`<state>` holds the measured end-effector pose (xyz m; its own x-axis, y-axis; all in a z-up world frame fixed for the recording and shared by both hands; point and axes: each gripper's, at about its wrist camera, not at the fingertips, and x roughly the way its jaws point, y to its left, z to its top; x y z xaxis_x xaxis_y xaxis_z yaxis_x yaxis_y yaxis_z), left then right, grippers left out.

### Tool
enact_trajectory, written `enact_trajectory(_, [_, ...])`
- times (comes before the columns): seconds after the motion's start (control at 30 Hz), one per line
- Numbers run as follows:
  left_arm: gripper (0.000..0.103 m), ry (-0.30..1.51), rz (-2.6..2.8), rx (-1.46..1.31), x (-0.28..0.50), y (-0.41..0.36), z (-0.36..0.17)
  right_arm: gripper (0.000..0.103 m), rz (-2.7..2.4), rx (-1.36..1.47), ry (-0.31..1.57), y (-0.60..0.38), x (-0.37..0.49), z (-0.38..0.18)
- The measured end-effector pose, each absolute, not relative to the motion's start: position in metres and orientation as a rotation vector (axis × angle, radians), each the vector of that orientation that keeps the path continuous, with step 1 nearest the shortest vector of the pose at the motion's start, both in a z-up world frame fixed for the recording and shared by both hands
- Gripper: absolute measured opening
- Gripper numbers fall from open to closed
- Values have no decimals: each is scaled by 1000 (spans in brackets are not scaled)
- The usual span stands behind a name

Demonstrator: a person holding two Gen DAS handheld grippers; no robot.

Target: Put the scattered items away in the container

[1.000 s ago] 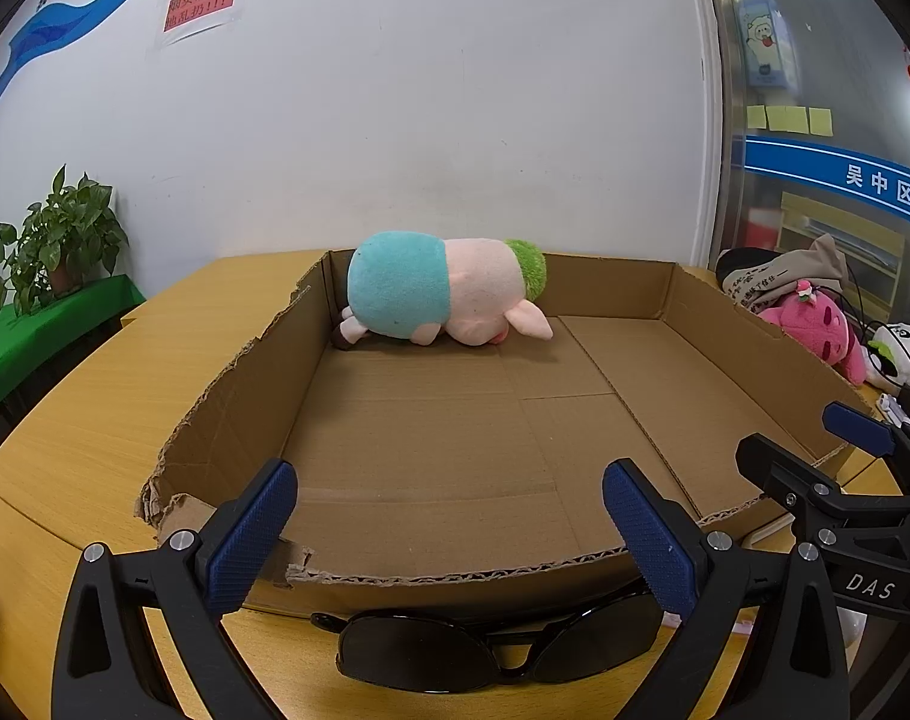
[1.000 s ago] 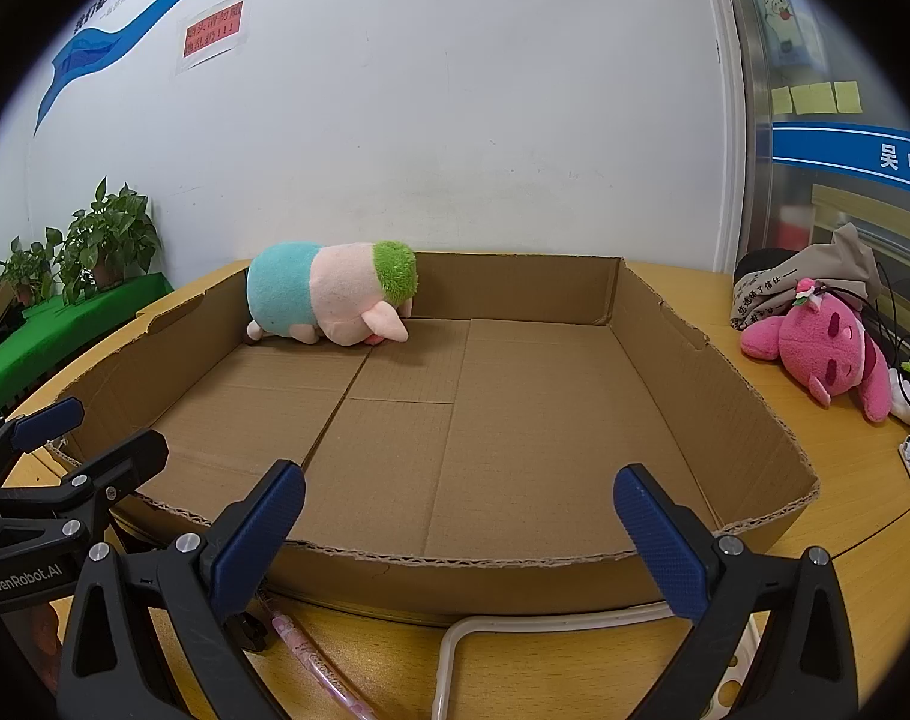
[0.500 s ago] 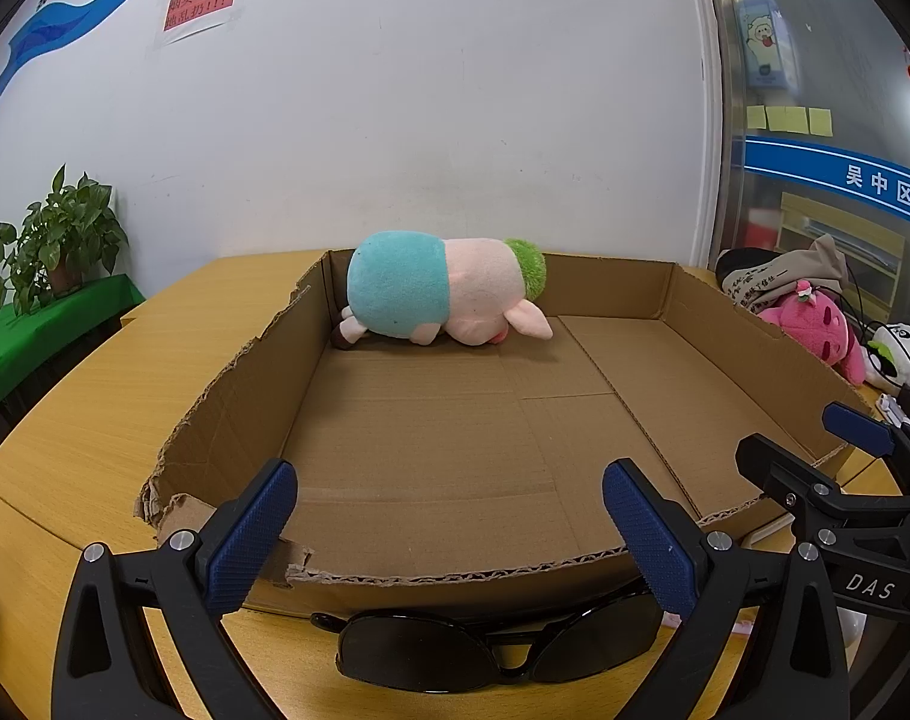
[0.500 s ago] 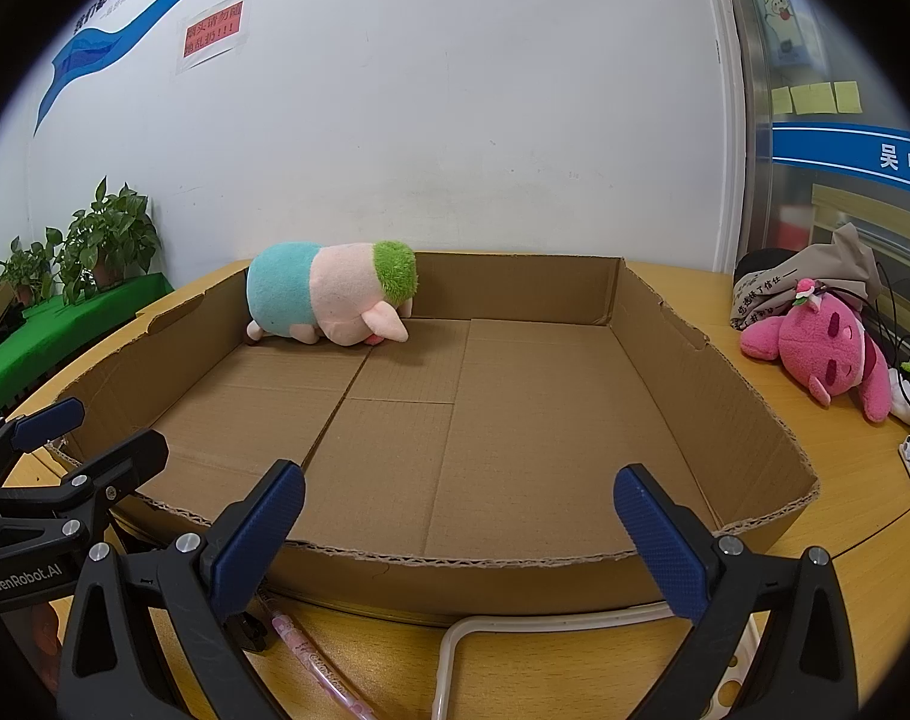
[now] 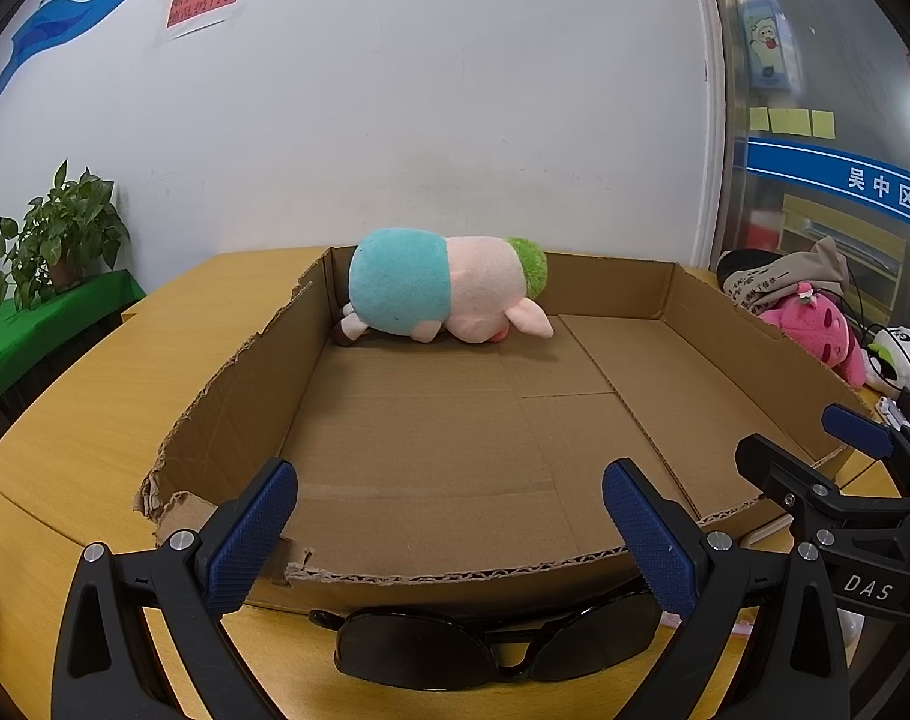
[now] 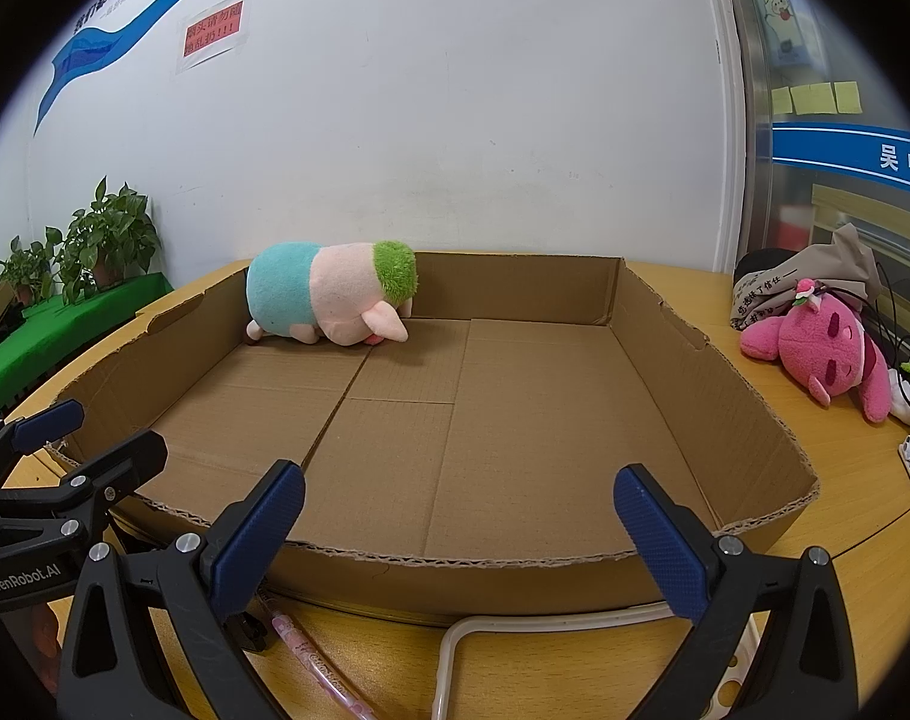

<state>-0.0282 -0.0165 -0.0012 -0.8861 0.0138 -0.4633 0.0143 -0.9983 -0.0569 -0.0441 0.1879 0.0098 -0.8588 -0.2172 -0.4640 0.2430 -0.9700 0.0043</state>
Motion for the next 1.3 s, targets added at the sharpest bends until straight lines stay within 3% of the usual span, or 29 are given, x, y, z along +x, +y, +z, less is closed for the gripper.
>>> enact_trajectory(0.6, [103,93,-3104,745,-14,-18,8,103,-2829,703,70,188,-44,9])
enact_trajectory(0.77, [103,180,-3153,741,2,-24,25,102,-2766,683,86,197,-34,12])
enact_trajectory(0.9, [103,224,-3182,873,19,-28,19,102,-2689,617,270,223,7,25])
enact_trajectory(1.03, [103,317,-3164,1075,32,-22,2,102,-2474,734,465,240,33,14])
enact_trajectory(1.17, [103,336,-3159,1184,41,-2,-6,102,-2375,905,450,247,23,-6])
enact_trajectory(1.3, [103,480,-3132,1299,41,9,-14,102,-2319,994,385,246,9,-13])
